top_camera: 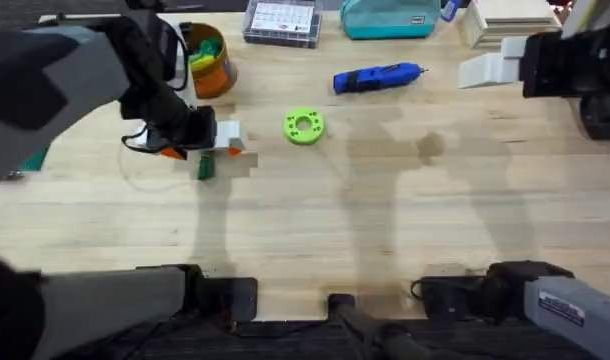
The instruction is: Pick up the gripper from the table and insert it into the empty holder that is missing its gripper. Then pick up a screw, insert it into the mounting hole, and use the screwdriver to tighten it. Finally, clean up the table by picking up the vegetable and placing it into the bucket.
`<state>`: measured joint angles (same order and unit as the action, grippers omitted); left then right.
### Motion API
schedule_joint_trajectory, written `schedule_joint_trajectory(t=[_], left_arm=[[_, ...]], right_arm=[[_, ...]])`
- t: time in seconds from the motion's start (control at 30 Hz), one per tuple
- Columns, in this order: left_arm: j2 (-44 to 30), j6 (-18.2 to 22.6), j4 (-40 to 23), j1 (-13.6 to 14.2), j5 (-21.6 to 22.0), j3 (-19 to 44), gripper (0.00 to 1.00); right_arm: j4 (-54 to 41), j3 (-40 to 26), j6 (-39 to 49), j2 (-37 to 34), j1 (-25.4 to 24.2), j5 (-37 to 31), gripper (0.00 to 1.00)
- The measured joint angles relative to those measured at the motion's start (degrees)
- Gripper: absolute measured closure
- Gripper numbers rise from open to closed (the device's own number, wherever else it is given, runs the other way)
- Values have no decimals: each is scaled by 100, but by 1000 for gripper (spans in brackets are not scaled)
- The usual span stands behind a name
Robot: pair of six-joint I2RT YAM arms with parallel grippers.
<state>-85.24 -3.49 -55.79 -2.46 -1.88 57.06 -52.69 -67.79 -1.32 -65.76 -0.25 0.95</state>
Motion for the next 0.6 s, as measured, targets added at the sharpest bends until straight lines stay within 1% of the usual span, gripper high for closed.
schedule_joint_trajectory(t=[0.27,0.33,0.47,0.5,0.53,0.57,0.6], left_arm=[[-791,-90,420,0,358,0,15],[-923,-132,505,-1,329,10,15],[-926,-256,505,0,335,20,11],[-928,-343,522,2,319,22,141],[-930,-368,541,4,339,22,234],[-930,-407,553,0,369,24,369],[-931,-425,567,-7,427,24,535]], right_arm=[[-2,0,0,0,0,0,8],[-2,0,0,-1,0,0,8],[-2,0,0,0,1,0,8],[-4,0,0,-1,2,0,8],[-7,0,1,-1,0,0,8],[-7,0,0,0,0,0,8],[-7,0,0,-1,0,0,8]])
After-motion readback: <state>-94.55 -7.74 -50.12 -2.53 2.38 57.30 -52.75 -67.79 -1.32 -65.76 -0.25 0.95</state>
